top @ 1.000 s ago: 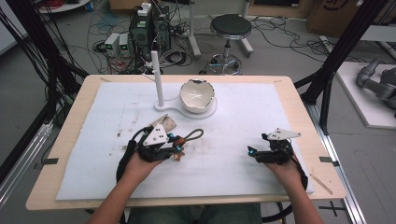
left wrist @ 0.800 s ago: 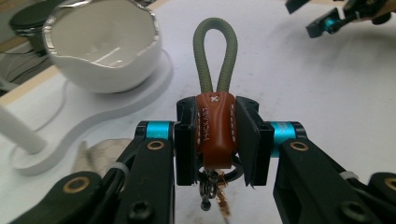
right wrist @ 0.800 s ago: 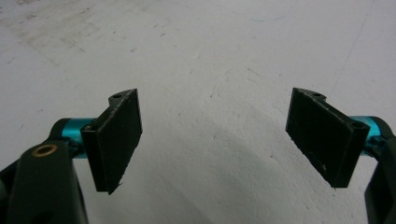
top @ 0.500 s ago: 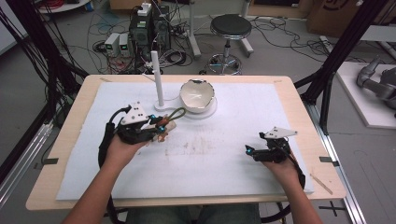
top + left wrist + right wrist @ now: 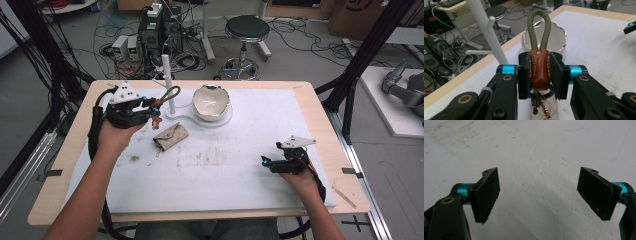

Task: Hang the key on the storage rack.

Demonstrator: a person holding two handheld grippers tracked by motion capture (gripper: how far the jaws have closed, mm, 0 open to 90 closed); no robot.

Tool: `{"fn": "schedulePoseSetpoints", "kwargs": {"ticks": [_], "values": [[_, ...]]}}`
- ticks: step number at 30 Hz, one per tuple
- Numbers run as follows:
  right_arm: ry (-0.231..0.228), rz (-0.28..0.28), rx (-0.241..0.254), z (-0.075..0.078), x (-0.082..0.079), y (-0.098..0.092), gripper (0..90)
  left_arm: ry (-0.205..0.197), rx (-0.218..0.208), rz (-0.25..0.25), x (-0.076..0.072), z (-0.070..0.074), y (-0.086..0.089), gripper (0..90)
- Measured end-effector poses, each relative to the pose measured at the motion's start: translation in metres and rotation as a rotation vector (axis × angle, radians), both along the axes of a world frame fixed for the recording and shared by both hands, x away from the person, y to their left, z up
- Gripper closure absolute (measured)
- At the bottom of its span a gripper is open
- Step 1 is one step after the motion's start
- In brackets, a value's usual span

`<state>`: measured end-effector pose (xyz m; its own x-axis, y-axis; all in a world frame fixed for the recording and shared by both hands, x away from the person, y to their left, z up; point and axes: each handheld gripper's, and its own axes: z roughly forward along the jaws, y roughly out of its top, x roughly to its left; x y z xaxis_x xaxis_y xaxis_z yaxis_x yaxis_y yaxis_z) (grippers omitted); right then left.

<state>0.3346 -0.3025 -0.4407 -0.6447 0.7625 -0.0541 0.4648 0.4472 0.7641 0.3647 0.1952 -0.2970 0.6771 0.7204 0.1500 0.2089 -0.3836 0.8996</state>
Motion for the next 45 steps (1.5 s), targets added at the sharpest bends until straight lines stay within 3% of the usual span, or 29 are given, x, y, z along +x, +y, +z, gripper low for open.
{"fn": "schedulePoseSetpoints", "kwargs": {"ticks": [12,32,34,35,37,45], "values": [[0.003,-0.003,-0.002,-0.001,0.001,0.000,18.7,-0.004,0.046,0.037,0.020,0.022,0.010,70.0],[0.006,-0.009,-0.003,-0.001,0.002,-0.001,18.7,0.041,0.063,0.095,0.048,0.007,0.017,69.5],[0.006,-0.008,-0.003,-0.002,0.002,-0.001,18.7,0.043,0.064,0.108,0.049,0.006,0.017,66.4],[0.007,-0.007,-0.002,-0.002,0.002,-0.001,18.7,0.048,0.053,0.117,0.049,0.006,0.018,54.7],[0.008,-0.008,-0.001,-0.002,0.002,-0.001,18.7,0.054,0.049,0.120,0.049,0.005,0.017,48.7],[0.007,-0.008,0.002,-0.001,0.001,-0.001,18.7,0.071,0.012,0.084,0.040,-0.001,0.019,41.3]]}}
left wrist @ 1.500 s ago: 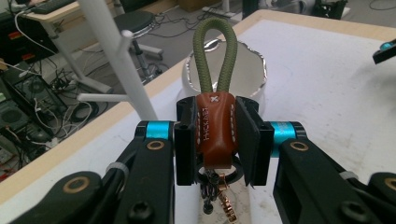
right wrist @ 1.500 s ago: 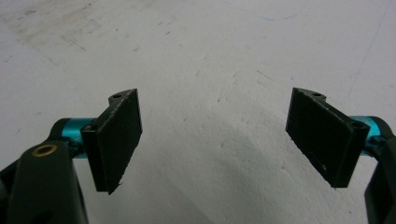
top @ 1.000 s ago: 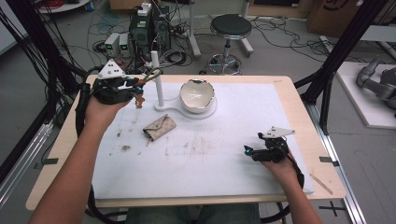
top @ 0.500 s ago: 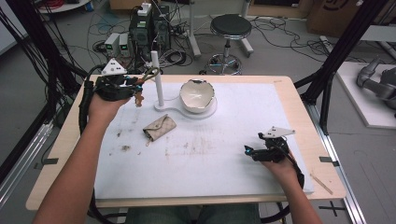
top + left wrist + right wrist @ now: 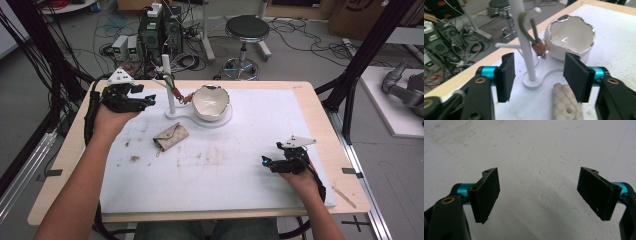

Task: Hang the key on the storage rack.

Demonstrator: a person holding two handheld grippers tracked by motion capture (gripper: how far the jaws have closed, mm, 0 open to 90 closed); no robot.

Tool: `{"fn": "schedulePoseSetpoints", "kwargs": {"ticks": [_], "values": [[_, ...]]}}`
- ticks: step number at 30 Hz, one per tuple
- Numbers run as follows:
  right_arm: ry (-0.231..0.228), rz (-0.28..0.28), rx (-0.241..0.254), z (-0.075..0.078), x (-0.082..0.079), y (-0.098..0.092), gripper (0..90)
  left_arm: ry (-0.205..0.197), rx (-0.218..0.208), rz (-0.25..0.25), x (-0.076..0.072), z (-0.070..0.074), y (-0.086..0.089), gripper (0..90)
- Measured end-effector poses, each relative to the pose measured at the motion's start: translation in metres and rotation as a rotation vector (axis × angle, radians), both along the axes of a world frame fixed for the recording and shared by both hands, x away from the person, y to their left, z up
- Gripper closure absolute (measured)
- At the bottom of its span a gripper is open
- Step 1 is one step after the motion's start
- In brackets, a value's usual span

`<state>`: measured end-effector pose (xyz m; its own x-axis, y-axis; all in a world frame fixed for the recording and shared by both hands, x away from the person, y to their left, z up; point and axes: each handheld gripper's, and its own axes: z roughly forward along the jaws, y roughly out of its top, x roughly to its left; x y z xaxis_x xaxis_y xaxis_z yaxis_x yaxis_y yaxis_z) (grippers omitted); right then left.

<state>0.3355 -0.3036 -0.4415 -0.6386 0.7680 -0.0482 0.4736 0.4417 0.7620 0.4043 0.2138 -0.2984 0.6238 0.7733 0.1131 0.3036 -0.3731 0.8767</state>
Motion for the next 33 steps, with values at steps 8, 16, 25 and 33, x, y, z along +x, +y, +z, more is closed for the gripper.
{"fn": "schedulePoseSetpoints", "kwargs": {"ticks": [8,16,25,33], "values": [[-0.003,-0.001,0.006,0.000,0.000,-0.001,18.7,0.053,-0.047,-0.093,-0.017,-0.016,0.001,35.9],[-0.004,0.000,0.013,0.001,-0.001,-0.001,18.7,0.073,-0.100,-0.148,-0.038,-0.039,-0.005,34.1],[-0.005,-0.001,0.016,0.001,0.000,-0.002,18.7,0.116,-0.104,-0.195,-0.057,-0.069,-0.016,30.8],[-0.014,0.005,0.015,0.002,0.000,-0.002,18.7,0.154,-0.120,-0.203,-0.072,-0.096,-0.021,27.1]]}}
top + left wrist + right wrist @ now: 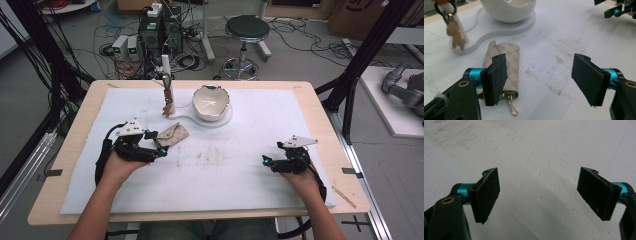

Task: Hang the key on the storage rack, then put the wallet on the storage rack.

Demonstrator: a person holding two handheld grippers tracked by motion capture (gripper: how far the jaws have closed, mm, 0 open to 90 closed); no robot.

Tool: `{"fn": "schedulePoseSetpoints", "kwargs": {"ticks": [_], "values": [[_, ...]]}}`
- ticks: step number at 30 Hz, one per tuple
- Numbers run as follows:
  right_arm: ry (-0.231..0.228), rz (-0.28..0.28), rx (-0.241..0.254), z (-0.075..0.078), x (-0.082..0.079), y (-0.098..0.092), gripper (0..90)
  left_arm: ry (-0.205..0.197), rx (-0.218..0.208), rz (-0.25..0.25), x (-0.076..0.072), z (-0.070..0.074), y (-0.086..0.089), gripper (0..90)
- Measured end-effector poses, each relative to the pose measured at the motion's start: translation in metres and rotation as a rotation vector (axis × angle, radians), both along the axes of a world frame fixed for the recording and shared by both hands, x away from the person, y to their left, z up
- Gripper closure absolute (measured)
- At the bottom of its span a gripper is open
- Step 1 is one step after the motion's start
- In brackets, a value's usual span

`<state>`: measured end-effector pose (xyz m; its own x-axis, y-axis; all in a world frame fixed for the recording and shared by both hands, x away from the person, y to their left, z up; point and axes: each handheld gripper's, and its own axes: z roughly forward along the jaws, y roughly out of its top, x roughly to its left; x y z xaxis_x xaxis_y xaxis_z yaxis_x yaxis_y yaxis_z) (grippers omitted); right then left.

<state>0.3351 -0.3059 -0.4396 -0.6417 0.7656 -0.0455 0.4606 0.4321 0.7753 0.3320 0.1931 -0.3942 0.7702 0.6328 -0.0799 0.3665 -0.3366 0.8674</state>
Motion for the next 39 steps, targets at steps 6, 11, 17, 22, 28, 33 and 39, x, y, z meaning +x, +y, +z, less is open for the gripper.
{"fn": "schedulePoseSetpoints", "kwargs": {"ticks": [6,11,17,22,28,33,39], "values": [[-0.005,-0.006,0.005,0.001,0.000,-0.001,18.7,-0.017,0.034,0.007,-0.006,-0.004,0.001,22.4],[-0.005,-0.013,0.002,0.001,0.003,-0.002,18.7,-0.020,0.028,0.020,-0.012,-0.008,0.009,21.4],[-0.001,-0.015,0.000,0.001,0.002,-0.002,18.7,-0.017,0.028,0.037,-0.013,-0.010,0.016,19.4],[-0.001,-0.013,0.001,0.001,0.003,-0.003,18.7,-0.008,0.028,0.036,-0.011,-0.012,0.014,19.4],[-0.007,-0.006,0.001,0.001,0.003,-0.002,18.7,-0.010,0.022,0.039,-0.009,-0.012,0.013,19.4],[-0.010,-0.026,0.003,0.003,0.000,-0.003,18.7,-0.010,0.015,0.037,-0.008,-0.014,0.016,19.4],[-0.014,-0.012,-0.014,0.002,0.000,-0.001,18.7,-0.004,0.030,0.072,-0.003,-0.016,0.021,19.4]]}}
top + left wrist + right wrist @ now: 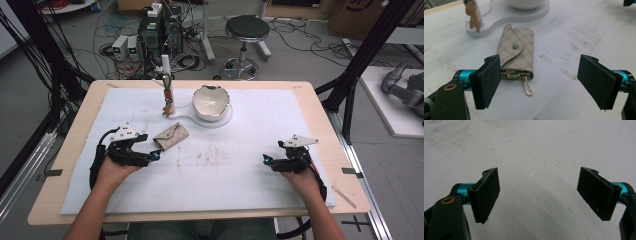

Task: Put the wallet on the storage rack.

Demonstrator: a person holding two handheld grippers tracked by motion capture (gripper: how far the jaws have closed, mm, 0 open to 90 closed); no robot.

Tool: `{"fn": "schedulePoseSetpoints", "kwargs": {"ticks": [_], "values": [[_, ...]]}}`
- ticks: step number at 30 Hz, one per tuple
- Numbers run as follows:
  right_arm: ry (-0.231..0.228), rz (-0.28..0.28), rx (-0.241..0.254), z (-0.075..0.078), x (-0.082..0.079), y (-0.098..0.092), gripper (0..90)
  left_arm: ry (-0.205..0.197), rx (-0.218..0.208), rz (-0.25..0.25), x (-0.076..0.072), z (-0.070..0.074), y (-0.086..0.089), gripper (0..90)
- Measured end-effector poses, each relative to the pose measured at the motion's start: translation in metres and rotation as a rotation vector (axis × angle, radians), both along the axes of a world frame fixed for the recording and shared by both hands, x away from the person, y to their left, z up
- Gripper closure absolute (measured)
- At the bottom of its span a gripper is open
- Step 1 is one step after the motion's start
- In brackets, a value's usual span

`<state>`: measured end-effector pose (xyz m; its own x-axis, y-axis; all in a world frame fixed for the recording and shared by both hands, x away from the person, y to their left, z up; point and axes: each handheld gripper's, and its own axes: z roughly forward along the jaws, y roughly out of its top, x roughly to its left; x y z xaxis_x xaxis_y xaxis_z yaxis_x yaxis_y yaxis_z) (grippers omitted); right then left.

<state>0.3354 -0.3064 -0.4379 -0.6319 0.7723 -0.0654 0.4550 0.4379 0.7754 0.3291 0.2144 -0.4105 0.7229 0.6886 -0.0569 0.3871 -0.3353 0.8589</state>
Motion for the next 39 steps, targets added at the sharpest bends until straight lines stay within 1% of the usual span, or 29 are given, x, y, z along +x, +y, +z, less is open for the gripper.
{"fn": "schedulePoseSetpoints", "kwargs": {"ticks": [3,4,7,11,12,13,14,15,16,17,18,19,21,22,24,25,26,27,29,31,32,33,35,36,37,38,39], "values": [[0.000,0.005,0.003,0.000,0.000,0.000,18.7,-0.002,0.000,0.011,0.001,0.000,0.001,19.4],[0.000,0.004,0.004,0.000,-0.001,0.000,18.7,-0.001,0.006,0.018,0.002,-0.001,0.002,19.4],[0.001,0.007,0.006,0.000,-0.001,0.000,18.7,0.004,0.004,0.034,0.006,-0.002,0.001,19.4],[0.001,0.008,0.004,-0.001,-0.005,-0.001,18.7,0.010,0.008,0.035,0.012,-0.005,-0.005,19.4],[0.000,0.006,0.002,0.000,-0.007,-0.003,18.7,0.012,0.016,0.037,0.016,-0.006,-0.009,19.4],[0.000,0.006,0.002,0.000,-0.007,-0.003,18.7,0.012,0.016,0.037,0.016,-0.006,-0.009,19.4],[-0.001,0.003,0.002,-0.001,-0.010,-0.005,18.7,0.016,0.014,0.033,0.021,-0.009,-0.011,19.4],[-0.001,0.003,0.002,-0.001,-0.010,-0.005,18.7,0.016,0.014,0.033,0.021,-0.009,-0.011,19.3],[0.002,0.000,0.001,-0.001,-0.013,-0.006,18.7,0.026,0.037,0.039,0.026,-0.011,-0.014,19.1],[0.002,0.000,0.001,-0.001,-0.013,-0.006,18.7,0.026,0.037,0.039,0.026,-0.011,-0.014,19.1],[0.004,-0.004,-0.002,-0.002,-0.016,-0.008,18.7,0.023,0.044,0.044,0.031,-0.013,-0.016,19.1],[0.004,-0.004,-0.002,-0.002,-0.016,-0.008,18.7,0.023,0.044,0.044,0.031,-0.013,-0.016,19.1],[0.005,-0.004,-0.003,-0.002,-0.018,-0.010,18.7,0.030,0.043,0.054,0.036,-0.015,-0.018,19.1],[0.005,-0.006,-0.003,-0.002,-0.020,-0.011,18.7,0.039,0.050,0.057,0.039,-0.017,-0.019,19.1],[0.002,-0.013,-0.004,-0.003,-0.023,-0.014,18.7,0.043,0.061,0.061,0.043,-0.019,-0.022,18.9],[0.002,-0.013,-0.004,-0.003,-0.023,-0.014,18.7,0.046,0.059,0.063,0.045,-0.020,-0.023,18.9],[0.002,-0.021,-0.001,-0.003,-0.025,-0.017,18.7,0.053,0.076,0.066,0.049,-0.023,-0.027,18.9],[0.002,-0.021,-0.001,-0.003,-0.025,-0.017,18.7,0.053,0.076,0.066,0.049,-0.023,-0.027,18.8],[0.002,-0.026,-0.001,-0.003,-0.027,-0.020,18.7,0.061,0.093,0.064,0.053,-0.025,-0.030,18.8],[0.000,-0.031,-0.001,-0.003,-0.029,-0.023,18.7,0.068,0.119,0.064,0.057,-0.028,-0.033,18.8],[0.002,-0.038,0.001,-0.003,-0.031,-0.025,18.7,0.070,0.127,0.068,0.060,-0.031,-0.036,18.8],[0.002,-0.038,0.001,-0.003,-0.031,-0.025,18.7,0.070,0.127,0.068,0.060,-0.031,-0.036,18.8],[-0.002,-0.042,0.002,-0.003,-0.033,-0.028,18.7,0.079,0.159,0.070,0.063,-0.036,-0.038,18.8],[-0.001,-0.050,0.007,-0.002,-0.035,-0.029,18.7,0.094,0.178,0.079,0.065,-0.041,-0.038,18.8],[-0.001,-0.050,0.007,-0.002,-0.035,-0.029,18.7,0.094,0.178,0.079,0.065,-0.041,-0.038,18.8],[-0.004,-0.051,0.009,-0.002,-0.036,-0.031,18.7,0.113,0.188,0.077,0.067,-0.046,-0.039,18.6],[-0.004,-0.051,0.009,-0.002,-0.036,-0.031,18.7,0.113,0.188,0.077,0.067,-0.046,-0.039,17.8]]}}
